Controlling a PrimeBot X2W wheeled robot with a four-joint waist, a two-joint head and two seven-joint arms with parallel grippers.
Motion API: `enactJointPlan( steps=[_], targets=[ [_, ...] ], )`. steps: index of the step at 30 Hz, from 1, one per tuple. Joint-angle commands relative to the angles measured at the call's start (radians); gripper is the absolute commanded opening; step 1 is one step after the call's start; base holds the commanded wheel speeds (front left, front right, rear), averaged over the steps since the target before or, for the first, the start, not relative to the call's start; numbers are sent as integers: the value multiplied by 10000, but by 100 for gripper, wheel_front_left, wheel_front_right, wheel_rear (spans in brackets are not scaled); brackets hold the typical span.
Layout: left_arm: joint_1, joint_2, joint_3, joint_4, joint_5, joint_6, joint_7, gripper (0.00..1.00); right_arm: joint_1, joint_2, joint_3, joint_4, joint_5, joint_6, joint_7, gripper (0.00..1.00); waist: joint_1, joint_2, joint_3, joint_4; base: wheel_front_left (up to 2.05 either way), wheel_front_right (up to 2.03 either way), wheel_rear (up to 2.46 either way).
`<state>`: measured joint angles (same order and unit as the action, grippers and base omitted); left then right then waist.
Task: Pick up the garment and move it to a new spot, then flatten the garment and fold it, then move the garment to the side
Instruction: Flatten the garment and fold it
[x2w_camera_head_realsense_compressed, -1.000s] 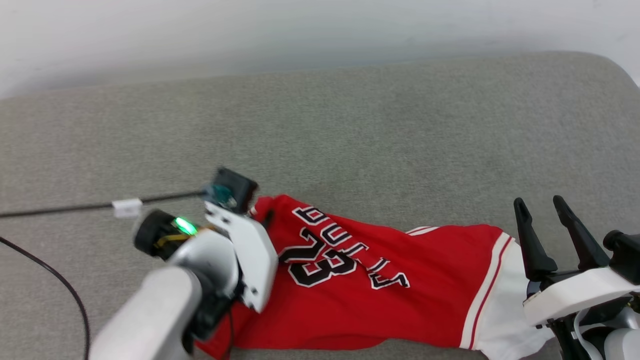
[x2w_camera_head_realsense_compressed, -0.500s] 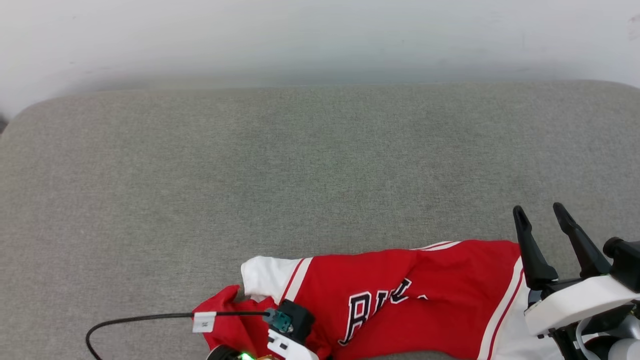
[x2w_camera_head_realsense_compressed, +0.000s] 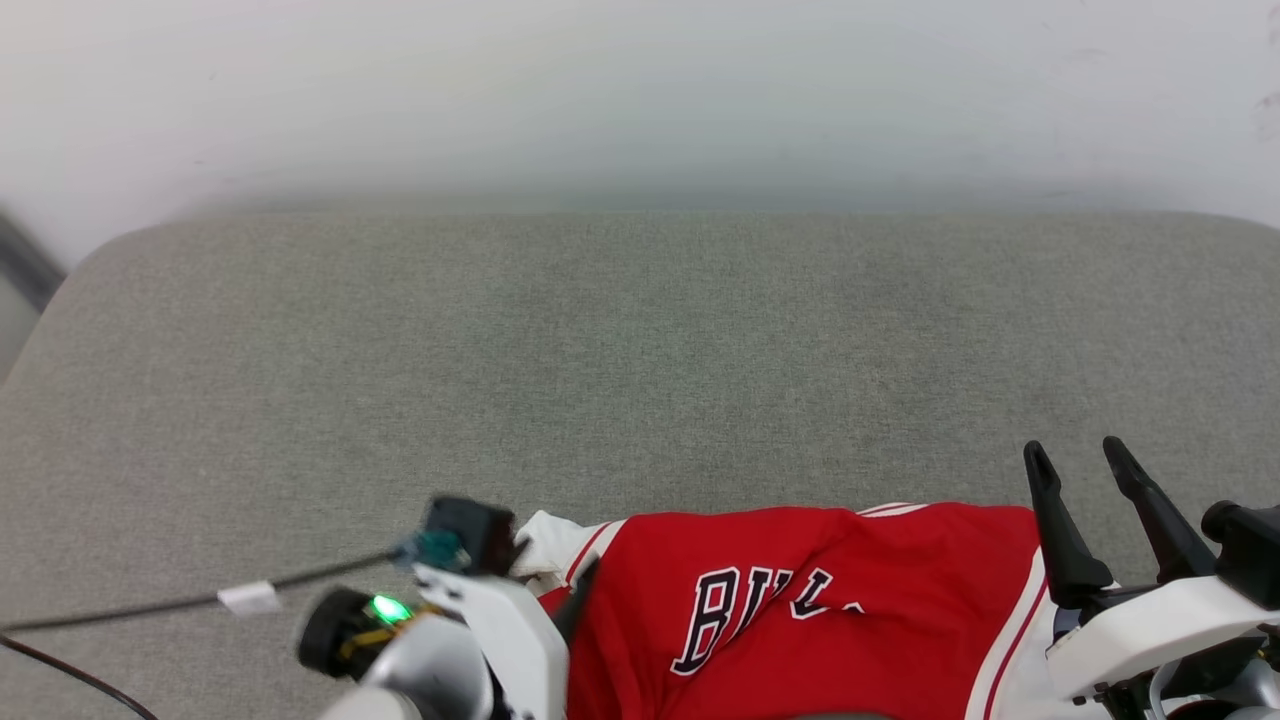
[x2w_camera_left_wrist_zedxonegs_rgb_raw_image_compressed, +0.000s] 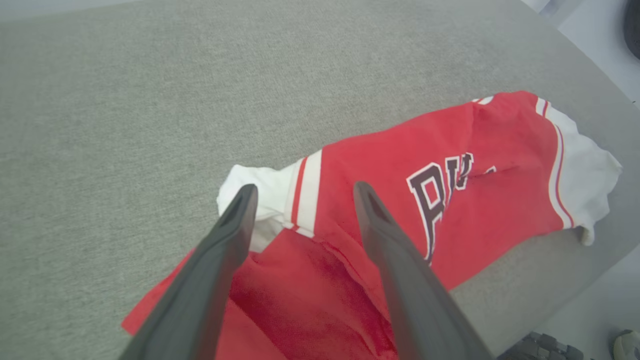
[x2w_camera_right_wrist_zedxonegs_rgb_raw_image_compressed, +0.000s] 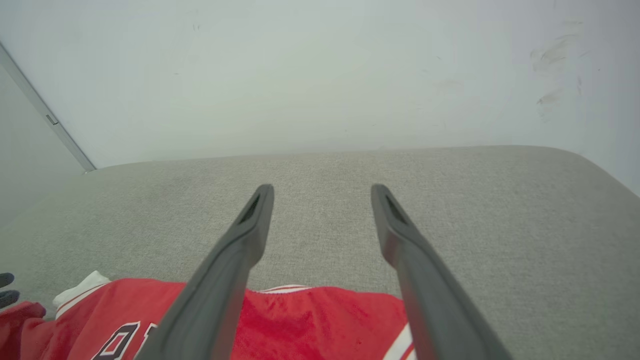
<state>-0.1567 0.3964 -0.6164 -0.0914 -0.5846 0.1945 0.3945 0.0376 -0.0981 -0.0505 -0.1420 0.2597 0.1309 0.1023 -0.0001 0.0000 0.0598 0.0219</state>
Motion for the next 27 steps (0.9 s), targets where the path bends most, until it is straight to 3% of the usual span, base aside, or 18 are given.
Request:
enactJointPlan(
  steps=[1,6,10,15,21,22,23,24,27],
  targets=[
    [-285,136,144,-60,52,43,53,100,14,38,25,-52,-39,-3,12,100,1,0,39,-40,0,0,0],
    [-1273,686,449,312,-46,-315,741,100,-163,65,47,-84,10,-3,62,100,1,0,413,-231,0,0,0],
    [-2057,936,175,1214,-294,-1018,1747,100,-298,47,111,54,33,-3,144,100,1,0,757,-480,0,0,0],
    [-2687,982,-266,2322,-452,-1656,2672,100,-515,78,185,220,136,-3,16,100,1,0,1114,-833,0,0,0],
    [-3136,945,-701,3492,-456,-2013,3513,100,-693,81,245,458,283,-3,-158,100,1,0,1439,-1123,0,0,0],
    [-3152,895,-989,4095,-512,-2162,4076,49,-808,73,281,589,374,-3,-251,100,1,0,1514,-1180,0,0,0],
    [-3114,834,-1091,4242,-543,-2205,4253,21,-811,50,281,620,387,-3,-248,100,1,0,1525,-1187,0,0,0],
    [-3059,776,-1211,4366,-616,-2288,4447,0,-809,49,288,664,430,-3,-277,100,1,0,1528,-1190,0,0,0],
    [-3114,655,-1192,4355,-535,-2271,4096,0,-840,4,275,734,500,-3,-327,100,1,0,1491,-1169,0,0,0]
  ],
)
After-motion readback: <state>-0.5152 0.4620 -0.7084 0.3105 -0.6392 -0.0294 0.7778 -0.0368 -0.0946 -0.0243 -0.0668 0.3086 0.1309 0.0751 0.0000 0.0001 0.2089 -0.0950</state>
